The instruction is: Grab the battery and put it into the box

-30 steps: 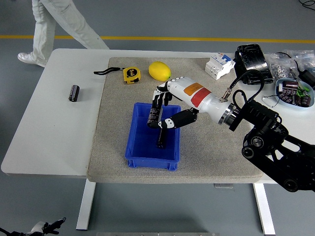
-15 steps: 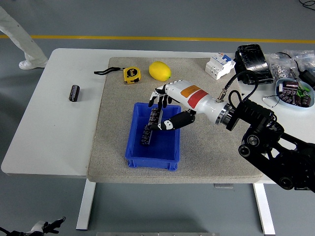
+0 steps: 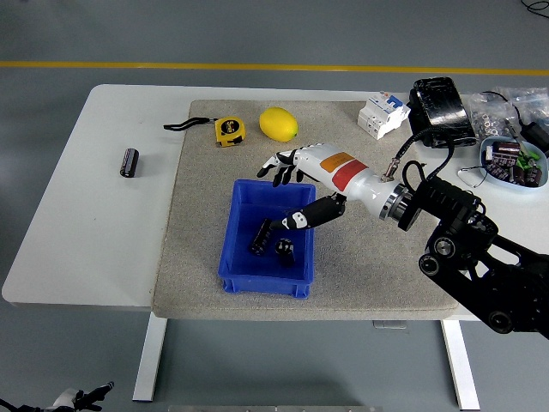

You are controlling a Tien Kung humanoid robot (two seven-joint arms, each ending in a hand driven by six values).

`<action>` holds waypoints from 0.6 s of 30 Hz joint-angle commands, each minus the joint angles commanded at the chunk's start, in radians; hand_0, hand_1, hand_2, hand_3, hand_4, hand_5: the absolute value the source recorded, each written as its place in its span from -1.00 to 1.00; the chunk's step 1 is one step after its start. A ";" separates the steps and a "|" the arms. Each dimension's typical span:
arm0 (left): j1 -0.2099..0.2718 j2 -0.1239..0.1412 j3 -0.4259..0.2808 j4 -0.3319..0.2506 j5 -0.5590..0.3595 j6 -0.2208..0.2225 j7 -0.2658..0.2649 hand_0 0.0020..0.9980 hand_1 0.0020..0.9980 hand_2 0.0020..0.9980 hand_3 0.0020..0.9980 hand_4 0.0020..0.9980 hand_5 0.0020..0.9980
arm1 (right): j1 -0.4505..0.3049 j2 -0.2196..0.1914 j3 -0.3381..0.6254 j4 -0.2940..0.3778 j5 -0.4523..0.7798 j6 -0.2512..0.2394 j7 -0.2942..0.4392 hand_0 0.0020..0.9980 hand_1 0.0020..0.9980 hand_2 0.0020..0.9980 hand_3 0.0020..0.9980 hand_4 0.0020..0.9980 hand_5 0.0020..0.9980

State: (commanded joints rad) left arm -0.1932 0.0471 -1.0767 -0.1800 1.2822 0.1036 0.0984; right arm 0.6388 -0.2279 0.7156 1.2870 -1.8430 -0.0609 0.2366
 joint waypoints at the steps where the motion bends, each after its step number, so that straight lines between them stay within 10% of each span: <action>1: 0.000 0.000 0.002 0.000 -0.001 0.000 0.000 0.34 0.20 0.45 0.41 0.43 0.43 | 0.000 0.000 0.001 0.000 0.000 0.000 0.000 -0.15 0.00 0.07 0.41 1.00 -0.35; 18: 0.002 0.001 0.031 0.000 -0.028 -0.002 0.003 0.34 0.19 0.45 0.41 0.43 0.43 | -0.031 0.013 0.066 -0.022 -0.010 0.030 -0.024 0.21 0.27 0.43 0.64 1.00 -0.30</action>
State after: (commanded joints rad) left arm -0.1910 0.0485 -1.0461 -0.1800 1.2545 0.1020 0.1017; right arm 0.6075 -0.2151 0.7813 1.2652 -1.8532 -0.0310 0.2124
